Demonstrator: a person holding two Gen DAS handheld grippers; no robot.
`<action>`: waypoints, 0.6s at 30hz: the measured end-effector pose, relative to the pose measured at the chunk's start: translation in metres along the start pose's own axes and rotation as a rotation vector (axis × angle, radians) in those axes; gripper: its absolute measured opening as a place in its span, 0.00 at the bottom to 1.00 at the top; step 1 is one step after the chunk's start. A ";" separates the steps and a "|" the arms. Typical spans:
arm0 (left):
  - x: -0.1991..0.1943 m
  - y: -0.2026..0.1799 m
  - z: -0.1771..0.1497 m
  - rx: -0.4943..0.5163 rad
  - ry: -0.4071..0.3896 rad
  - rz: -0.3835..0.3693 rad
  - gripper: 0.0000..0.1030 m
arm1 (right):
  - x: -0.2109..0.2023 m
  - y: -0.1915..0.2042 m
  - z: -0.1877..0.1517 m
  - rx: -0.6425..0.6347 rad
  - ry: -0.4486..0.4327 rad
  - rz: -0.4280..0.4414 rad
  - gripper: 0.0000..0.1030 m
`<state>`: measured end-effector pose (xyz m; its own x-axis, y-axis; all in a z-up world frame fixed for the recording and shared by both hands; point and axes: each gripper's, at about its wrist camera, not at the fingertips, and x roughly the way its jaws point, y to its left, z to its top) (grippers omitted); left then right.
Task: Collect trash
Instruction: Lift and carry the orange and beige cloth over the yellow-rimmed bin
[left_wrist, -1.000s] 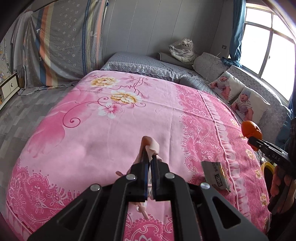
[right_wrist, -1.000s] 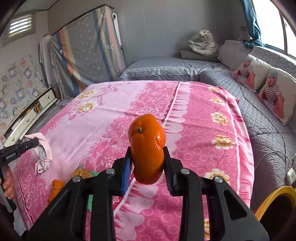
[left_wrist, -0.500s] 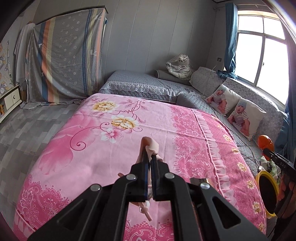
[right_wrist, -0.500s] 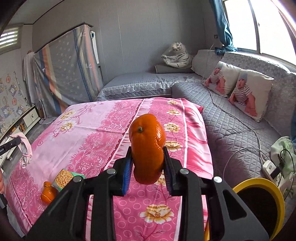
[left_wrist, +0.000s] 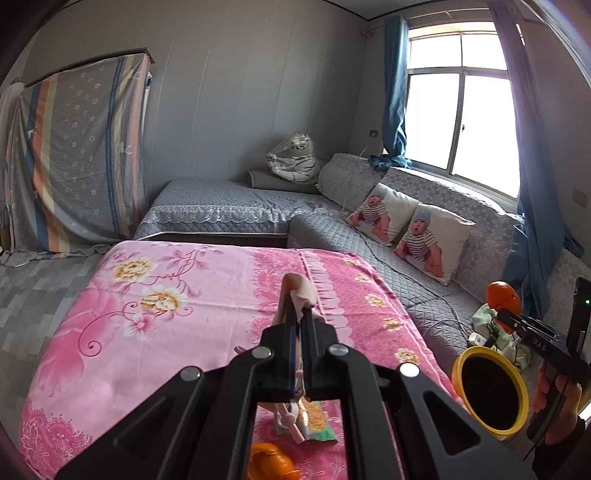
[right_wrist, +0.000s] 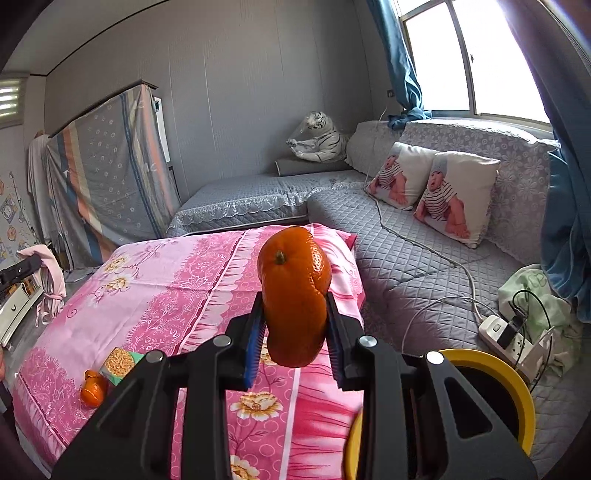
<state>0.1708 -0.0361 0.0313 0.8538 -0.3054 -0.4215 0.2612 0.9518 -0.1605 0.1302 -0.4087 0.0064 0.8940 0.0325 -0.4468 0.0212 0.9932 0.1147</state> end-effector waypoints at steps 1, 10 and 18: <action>0.002 -0.009 0.001 0.007 0.000 -0.020 0.02 | -0.005 -0.004 0.000 -0.001 -0.005 -0.010 0.28; 0.016 -0.086 0.008 0.092 0.007 -0.178 0.02 | -0.040 -0.042 -0.003 0.046 -0.055 -0.090 0.28; 0.032 -0.150 0.003 0.180 0.038 -0.285 0.02 | -0.054 -0.073 -0.015 0.099 -0.062 -0.148 0.28</action>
<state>0.1605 -0.1883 0.0443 0.7187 -0.5572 -0.4159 0.5651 0.8166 -0.1175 0.0735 -0.4809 0.0090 0.9036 -0.1228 -0.4104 0.1955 0.9707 0.1399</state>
